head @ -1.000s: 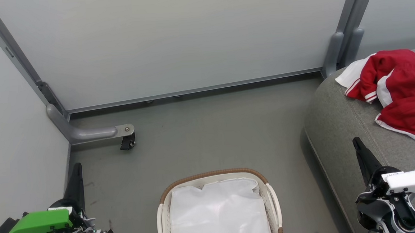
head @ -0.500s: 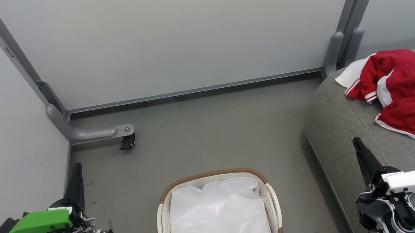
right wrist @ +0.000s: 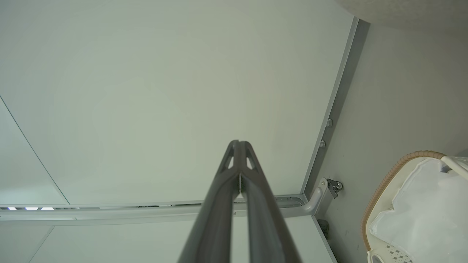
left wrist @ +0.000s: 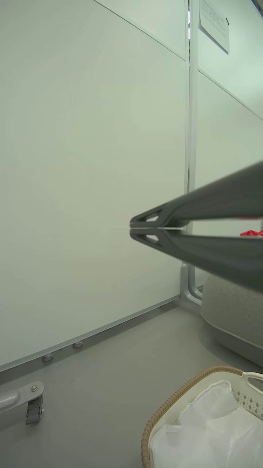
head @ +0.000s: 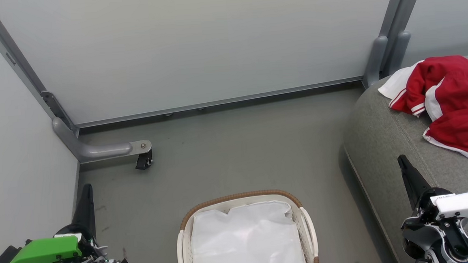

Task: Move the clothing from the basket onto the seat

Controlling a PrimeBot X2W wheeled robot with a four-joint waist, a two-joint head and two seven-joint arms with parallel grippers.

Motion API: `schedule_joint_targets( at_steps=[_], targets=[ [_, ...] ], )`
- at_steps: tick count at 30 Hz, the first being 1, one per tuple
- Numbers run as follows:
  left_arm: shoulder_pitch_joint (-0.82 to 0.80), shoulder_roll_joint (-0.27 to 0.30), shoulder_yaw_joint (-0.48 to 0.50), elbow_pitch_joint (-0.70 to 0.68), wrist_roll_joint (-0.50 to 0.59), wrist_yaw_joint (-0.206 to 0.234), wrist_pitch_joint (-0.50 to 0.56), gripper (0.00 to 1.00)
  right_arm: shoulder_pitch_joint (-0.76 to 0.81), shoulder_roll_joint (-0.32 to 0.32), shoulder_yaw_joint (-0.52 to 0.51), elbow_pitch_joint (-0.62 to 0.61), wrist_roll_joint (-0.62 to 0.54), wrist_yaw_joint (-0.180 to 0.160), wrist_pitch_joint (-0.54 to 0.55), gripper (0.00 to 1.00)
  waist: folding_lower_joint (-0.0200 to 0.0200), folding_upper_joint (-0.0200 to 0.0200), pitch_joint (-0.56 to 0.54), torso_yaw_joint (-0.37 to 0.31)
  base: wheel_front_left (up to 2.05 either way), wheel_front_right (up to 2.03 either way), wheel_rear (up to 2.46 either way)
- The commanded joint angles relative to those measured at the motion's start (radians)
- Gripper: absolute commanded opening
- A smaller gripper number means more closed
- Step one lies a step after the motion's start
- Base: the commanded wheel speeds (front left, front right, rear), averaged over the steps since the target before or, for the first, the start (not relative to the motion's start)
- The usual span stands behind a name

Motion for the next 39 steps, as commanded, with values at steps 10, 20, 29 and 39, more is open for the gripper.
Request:
schedule_joint_targets(
  at_steps=[10,20,29,39],
  targets=[
    [-0.010,0.006,0.002,-0.002,-0.004,-0.006,0.004,0.00,0.007,-0.006,-0.002,-0.004,0.003,0.000,0.003,0.00,0.0000,0.0000,0.000,0.000,0.00,0.00,0.00],
    [-0.010,0.006,0.002,-0.002,-0.004,-0.006,0.004,0.00,0.007,-0.006,-0.002,-0.004,0.003,0.000,0.003,0.00,0.0000,0.0000,0.000,0.000,0.00,0.00,0.00],
    [-0.010,0.006,0.002,-0.002,-0.004,-0.006,0.004,0.00,0.007,-0.006,-0.002,-0.004,0.003,0.000,0.003,0.00,0.0000,0.0000,0.000,0.000,0.00,0.00,0.00],
    [-0.010,0.006,0.002,-0.002,-0.004,-0.006,0.004,0.00,0.007,-0.006,-0.002,-0.004,0.003,0.000,0.003,0.00,0.0000,0.0000,0.000,0.000,0.00,0.00,0.00]
  ],
)
